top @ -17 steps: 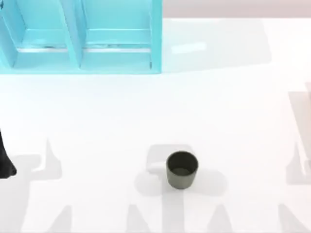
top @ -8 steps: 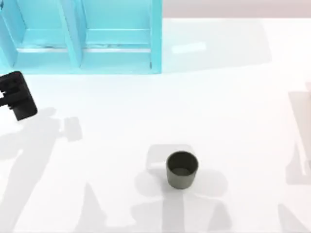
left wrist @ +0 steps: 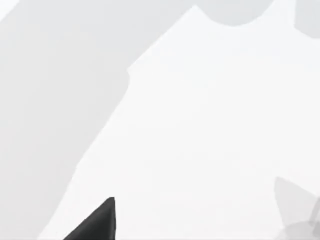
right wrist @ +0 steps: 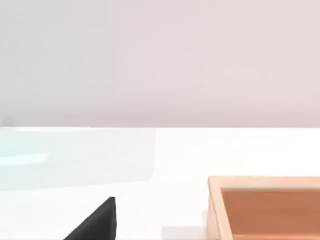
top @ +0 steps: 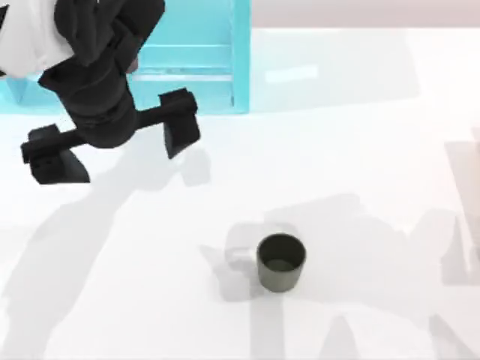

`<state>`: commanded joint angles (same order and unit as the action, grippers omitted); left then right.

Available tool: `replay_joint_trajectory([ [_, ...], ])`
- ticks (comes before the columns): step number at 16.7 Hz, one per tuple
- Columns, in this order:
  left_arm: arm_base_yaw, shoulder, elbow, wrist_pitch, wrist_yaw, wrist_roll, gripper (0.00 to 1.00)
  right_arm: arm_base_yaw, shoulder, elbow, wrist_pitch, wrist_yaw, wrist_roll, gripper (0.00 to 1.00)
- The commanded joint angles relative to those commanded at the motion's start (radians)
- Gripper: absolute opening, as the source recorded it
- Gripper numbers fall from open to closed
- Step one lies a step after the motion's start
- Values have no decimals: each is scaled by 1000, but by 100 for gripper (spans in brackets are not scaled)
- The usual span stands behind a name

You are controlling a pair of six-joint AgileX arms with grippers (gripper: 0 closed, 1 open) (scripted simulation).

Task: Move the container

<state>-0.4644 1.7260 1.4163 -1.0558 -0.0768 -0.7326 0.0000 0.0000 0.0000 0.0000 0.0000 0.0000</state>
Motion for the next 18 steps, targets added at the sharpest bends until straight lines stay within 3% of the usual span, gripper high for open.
replay_joint_trajectory([
  [5, -221, 299, 368, -229, 38, -107, 100, 0, 0, 0, 0, 0, 0, 100],
  [10, -401, 476, 621, -360, 70, -152, 100, 0, 0, 0, 0, 0, 0, 100],
  [18, -458, 509, 694, -392, 79, -160, 100, 0, 0, 0, 0, 0, 0, 100],
])
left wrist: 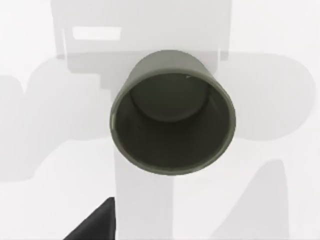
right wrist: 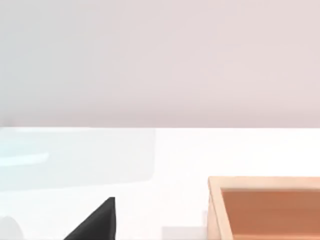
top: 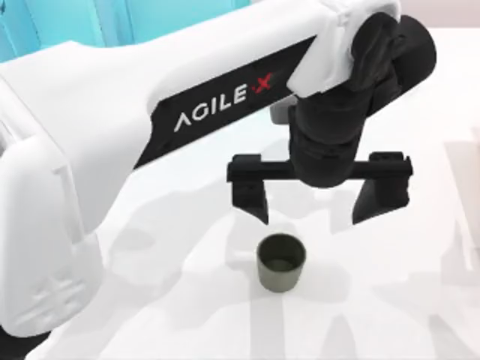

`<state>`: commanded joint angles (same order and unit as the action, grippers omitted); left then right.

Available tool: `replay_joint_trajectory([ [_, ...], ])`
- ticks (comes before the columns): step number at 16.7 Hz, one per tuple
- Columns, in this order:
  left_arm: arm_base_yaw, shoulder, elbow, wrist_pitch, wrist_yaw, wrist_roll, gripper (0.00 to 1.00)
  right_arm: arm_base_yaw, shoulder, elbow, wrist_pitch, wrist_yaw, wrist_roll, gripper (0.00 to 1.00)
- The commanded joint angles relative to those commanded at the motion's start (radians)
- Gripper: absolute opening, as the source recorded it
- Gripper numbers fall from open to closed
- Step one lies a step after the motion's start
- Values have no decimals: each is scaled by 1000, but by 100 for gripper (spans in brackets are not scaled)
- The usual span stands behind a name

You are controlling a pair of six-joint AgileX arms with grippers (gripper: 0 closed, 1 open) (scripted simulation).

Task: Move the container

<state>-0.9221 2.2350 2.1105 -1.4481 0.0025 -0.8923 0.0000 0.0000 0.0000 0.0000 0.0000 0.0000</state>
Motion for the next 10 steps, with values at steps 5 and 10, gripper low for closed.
replay_joint_trajectory([
  [5, 3, 3, -69, 71, 0, 3, 100, 0, 0, 0, 0, 0, 0, 100],
  [10, 3, 23, -256, 283, 0, 4, 100, 0, 0, 0, 0, 0, 0, 100],
])
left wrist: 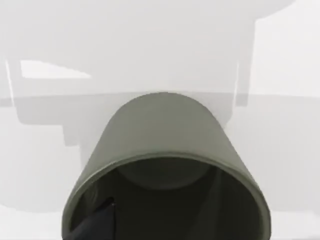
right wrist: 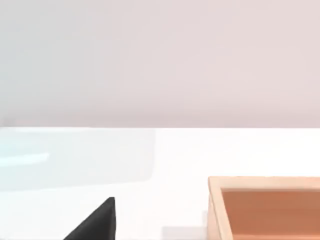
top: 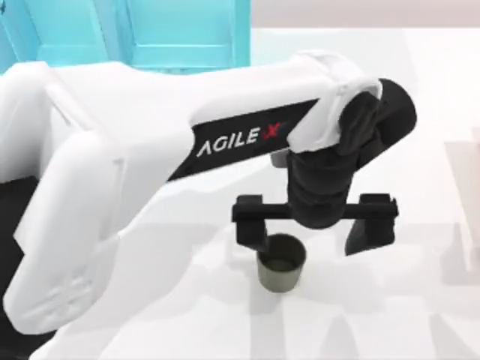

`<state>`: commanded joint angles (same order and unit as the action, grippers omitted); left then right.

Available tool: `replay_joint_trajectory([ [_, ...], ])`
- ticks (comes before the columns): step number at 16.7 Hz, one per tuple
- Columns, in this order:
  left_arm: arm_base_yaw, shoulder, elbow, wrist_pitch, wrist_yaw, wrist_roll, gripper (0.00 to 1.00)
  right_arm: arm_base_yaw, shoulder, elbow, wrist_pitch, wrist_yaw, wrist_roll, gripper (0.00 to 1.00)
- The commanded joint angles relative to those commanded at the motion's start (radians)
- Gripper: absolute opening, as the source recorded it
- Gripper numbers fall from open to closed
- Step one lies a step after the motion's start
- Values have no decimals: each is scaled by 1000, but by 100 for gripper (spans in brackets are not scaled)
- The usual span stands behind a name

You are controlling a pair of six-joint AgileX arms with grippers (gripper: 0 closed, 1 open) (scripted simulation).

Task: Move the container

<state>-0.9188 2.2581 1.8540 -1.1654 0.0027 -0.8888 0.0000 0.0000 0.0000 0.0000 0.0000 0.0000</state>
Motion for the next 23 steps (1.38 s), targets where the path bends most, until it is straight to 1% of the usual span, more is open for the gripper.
replay_joint_trajectory([
  [3, -1, 9, -79, 86, 0, 0, 100, 0, 0, 0, 0, 0, 0, 100],
  [7, -1, 10, -87, 94, 0, 0, 100, 0, 0, 0, 0, 0, 0, 100],
  [20, -1, 10, -87, 94, 0, 0, 2, 0, 0, 0, 0, 0, 0, 100],
  [21, -1, 10, -87, 94, 0, 0, 0, 0, 0, 0, 0, 0, 0, 100],
  [23, -1, 10, -87, 94, 0, 0, 0, 0, 0, 0, 0, 0, 0, 100],
])
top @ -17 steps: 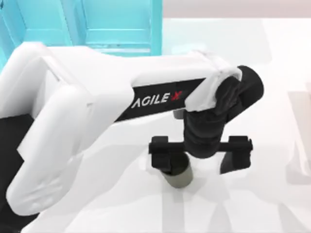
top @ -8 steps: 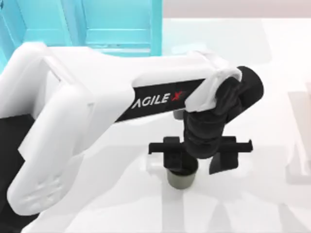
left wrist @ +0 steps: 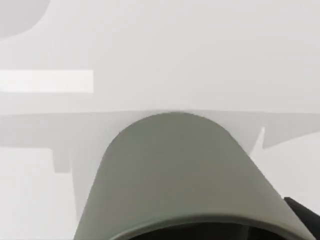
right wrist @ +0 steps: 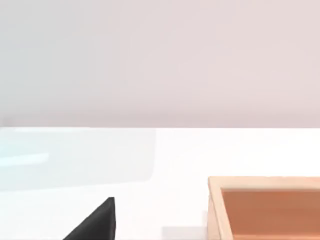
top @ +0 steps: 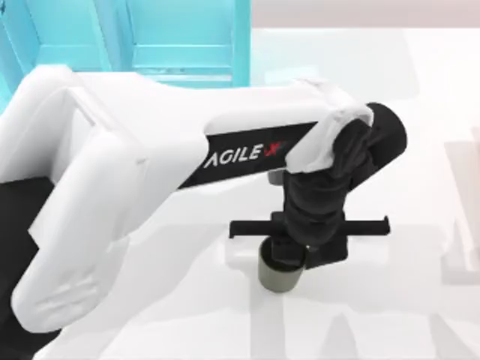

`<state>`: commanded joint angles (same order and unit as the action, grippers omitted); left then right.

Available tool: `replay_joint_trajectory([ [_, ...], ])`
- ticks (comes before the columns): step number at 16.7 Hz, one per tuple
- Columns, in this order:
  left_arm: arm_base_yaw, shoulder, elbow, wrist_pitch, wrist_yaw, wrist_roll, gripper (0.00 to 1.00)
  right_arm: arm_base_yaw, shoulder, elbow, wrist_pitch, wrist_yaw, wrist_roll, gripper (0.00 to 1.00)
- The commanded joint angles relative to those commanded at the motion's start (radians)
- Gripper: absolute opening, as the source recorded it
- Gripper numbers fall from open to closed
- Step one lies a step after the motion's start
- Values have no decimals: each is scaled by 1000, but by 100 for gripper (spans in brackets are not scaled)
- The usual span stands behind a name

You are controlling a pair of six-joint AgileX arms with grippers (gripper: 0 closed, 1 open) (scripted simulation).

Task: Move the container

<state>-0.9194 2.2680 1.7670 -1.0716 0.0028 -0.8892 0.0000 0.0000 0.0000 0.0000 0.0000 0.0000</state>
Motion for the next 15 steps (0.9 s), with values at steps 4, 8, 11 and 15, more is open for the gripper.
replay_joint_trajectory([
  [4, 0, 0, 0, 0, 0, 0, 0, 0, 0, 0, 0, 0, 0, 100],
  [8, 15, -15, -13, 0, 2, 15, 0, 0, 0, 0, 0, 0, 0, 100],
  [11, 109, -107, -100, -1, 10, 113, 0, 0, 0, 0, 0, 0, 0, 100],
  [15, 345, -313, -294, -8, 25, 351, 0, 0, 0, 0, 0, 0, 0, 100],
])
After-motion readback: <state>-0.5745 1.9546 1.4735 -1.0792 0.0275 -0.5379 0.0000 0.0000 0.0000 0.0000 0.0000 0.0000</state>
